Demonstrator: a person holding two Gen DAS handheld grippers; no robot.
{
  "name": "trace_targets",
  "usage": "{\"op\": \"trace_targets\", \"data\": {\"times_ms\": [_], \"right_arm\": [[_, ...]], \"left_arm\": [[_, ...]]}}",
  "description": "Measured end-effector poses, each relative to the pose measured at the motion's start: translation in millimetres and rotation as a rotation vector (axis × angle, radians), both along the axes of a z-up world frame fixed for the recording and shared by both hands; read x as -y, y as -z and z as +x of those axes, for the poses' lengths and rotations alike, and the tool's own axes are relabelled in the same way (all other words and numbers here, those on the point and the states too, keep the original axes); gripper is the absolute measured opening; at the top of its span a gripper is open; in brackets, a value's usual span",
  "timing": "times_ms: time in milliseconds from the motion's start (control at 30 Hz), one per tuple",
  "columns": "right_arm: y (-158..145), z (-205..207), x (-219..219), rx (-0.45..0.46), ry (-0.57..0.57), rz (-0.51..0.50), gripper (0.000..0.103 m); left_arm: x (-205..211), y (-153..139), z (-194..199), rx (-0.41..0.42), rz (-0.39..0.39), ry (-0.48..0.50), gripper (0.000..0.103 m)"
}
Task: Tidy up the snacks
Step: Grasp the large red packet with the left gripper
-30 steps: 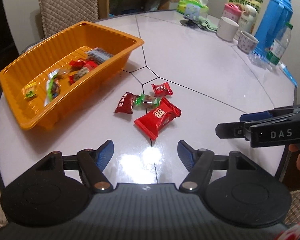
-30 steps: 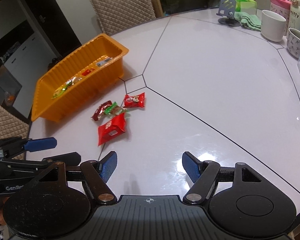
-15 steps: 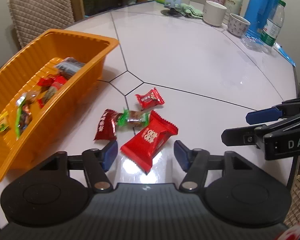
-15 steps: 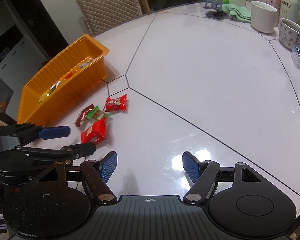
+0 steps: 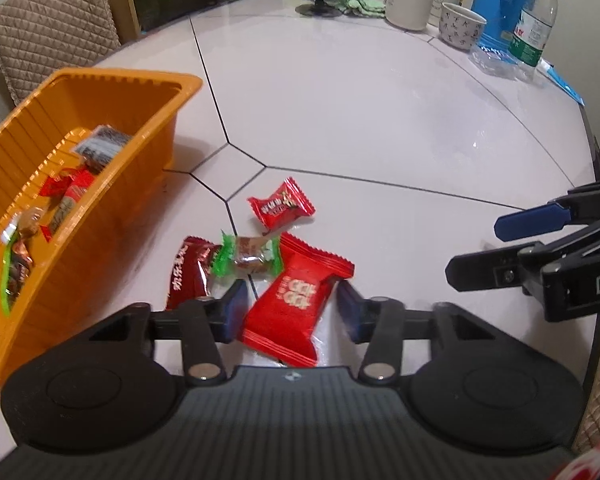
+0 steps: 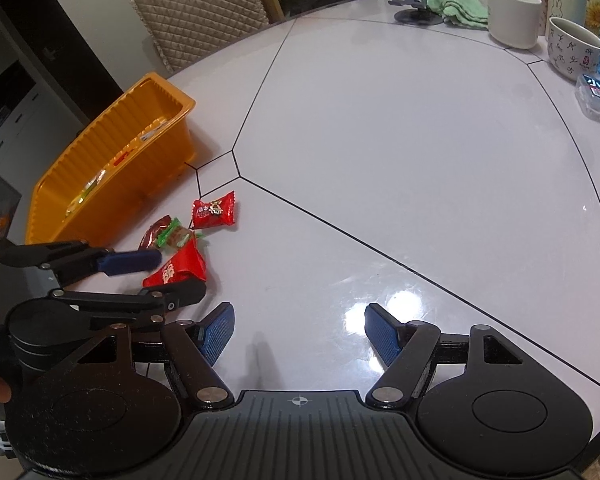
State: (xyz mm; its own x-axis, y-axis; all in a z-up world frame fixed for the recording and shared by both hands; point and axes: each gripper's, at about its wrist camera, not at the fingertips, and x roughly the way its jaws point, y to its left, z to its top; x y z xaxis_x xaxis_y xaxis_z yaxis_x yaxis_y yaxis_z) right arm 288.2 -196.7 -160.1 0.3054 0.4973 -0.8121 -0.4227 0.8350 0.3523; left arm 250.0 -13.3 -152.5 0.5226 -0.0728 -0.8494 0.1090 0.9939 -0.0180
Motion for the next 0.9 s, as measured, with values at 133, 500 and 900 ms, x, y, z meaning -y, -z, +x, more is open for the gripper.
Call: {"op": "trace_targets", "data": {"times_ms": [133, 500, 900], "right_arm": [[1.0, 1.9, 0.3, -0.003, 0.001, -0.002, 0.072], [-3.0, 2.7, -10.4, 0.021, -0.033, 0.01, 0.072], [-11.7, -1.7, -48.0, 0.106, -0.185, 0.08, 0.071]], "left_arm": [[1.4, -0.2, -1.3, 0.01, -0.006, 0.001, 0.036], [-2.8, -17.0, -17.3, 0.05, -0.05, -0.026, 0.021], [-38.8, -41.1, -58.5, 0.088, -0.063, -0.194, 0.021]]}}
